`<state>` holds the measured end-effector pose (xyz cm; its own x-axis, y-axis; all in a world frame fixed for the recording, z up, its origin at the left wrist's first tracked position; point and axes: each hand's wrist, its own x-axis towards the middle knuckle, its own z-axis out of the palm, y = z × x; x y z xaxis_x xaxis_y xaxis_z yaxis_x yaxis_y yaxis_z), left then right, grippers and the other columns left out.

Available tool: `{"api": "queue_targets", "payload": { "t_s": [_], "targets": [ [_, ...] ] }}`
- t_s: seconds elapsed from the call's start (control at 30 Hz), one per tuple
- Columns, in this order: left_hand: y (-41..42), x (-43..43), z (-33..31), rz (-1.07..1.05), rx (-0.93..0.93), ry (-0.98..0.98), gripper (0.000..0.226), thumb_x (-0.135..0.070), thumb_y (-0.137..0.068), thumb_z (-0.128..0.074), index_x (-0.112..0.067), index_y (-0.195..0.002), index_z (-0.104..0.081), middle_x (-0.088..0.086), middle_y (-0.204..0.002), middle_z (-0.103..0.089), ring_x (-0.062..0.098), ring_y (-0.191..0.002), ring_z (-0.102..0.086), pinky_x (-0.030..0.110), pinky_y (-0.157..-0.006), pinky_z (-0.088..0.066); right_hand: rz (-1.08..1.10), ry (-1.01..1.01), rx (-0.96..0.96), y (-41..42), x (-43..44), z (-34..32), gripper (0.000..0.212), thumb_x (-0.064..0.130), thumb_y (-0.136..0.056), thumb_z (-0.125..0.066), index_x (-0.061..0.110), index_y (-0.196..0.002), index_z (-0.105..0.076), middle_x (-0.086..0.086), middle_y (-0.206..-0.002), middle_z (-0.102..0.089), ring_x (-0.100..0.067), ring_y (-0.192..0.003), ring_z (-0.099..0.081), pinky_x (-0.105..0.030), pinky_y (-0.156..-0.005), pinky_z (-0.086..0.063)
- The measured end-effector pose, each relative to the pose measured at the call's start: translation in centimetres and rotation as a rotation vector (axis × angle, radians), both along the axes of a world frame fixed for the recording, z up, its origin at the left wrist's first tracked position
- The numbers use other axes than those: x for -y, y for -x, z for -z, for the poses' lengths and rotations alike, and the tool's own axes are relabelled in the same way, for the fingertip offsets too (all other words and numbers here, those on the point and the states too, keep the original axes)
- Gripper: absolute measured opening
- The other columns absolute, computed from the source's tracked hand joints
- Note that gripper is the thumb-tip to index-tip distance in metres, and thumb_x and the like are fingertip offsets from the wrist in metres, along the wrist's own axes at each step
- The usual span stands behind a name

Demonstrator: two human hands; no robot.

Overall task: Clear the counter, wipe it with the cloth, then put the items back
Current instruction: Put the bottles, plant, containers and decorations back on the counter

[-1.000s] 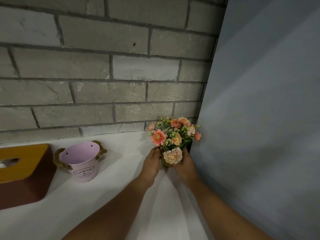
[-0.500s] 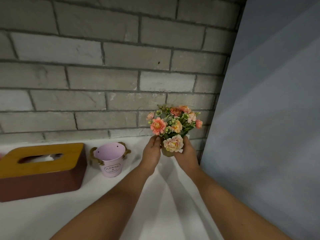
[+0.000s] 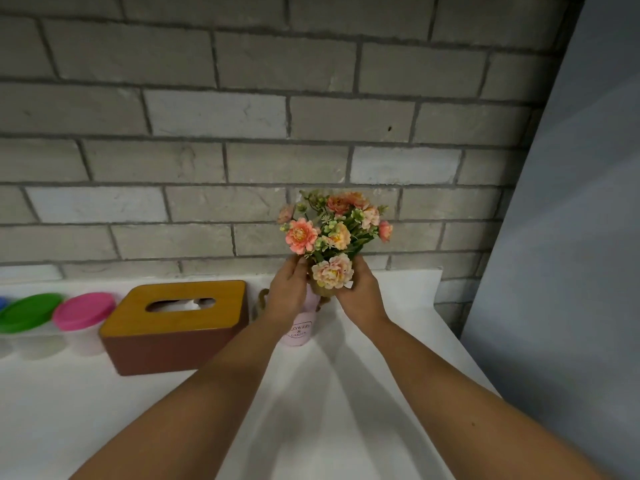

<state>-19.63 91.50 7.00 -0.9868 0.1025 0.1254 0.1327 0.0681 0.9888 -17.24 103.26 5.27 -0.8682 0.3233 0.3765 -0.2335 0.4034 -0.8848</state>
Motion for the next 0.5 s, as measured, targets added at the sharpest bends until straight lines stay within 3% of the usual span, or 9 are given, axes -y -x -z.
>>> {"api": "queue_targets", "payload": {
  "t_s": [0.07,0.17,0.37,0.5],
  "targets": [
    [0.5,1.3,0.2,-0.038,-0.015,0.012,0.031,-0.030,-0.101,-0.032,-0.025,-0.124,-0.052,0.007,-0.126,-0.059,0.027,-0.116,-0.054,0.048,-0.101,-0.043,-0.016,0.000,0.002,0.6,1.2,0.2,0.058,0.015,-0.075,-0.075,0.013,-0.128,-0.050,-0.009,-0.122,-0.060,-0.022,-0.111,-0.057,-0.037,-0.092,-0.050],
    [1.2,3.0,0.7,-0.071,-0.031,0.045,0.028,-0.032,-0.101,-0.033,-0.026,-0.117,-0.055,0.005,-0.116,-0.063,0.027,-0.109,-0.059,0.050,-0.096,-0.047,-0.036,-0.008,0.005,1.4,2.6,0.7,0.058,0.016,-0.077,-0.075,0.013,-0.129,-0.049,-0.009,-0.123,-0.059,-0.023,-0.113,-0.056,-0.040,-0.094,-0.050],
    [1.4,4.7,2.1,-0.105,-0.063,0.155,0.034,-0.029,-0.101,-0.032,-0.019,-0.123,-0.055,0.010,-0.120,-0.063,0.026,-0.111,-0.056,0.045,-0.097,-0.046,-0.043,-0.067,0.069,2.2,4.2,2.0,0.054,0.019,-0.079,-0.071,0.010,-0.128,-0.049,-0.012,-0.122,-0.056,-0.026,-0.115,-0.054,-0.042,-0.095,-0.048],
    [1.2,4.7,3.0,-0.107,-0.031,0.198,0.036,-0.023,-0.101,-0.031,-0.012,-0.127,-0.053,0.012,-0.123,-0.059,0.027,-0.117,-0.051,0.033,-0.093,-0.041,-0.008,-0.152,0.123,2.3,4.5,2.8,0.055,0.029,-0.074,-0.072,0.011,-0.122,-0.052,-0.011,-0.117,-0.059,-0.028,-0.111,-0.055,-0.048,-0.091,-0.048]
  ]
}}
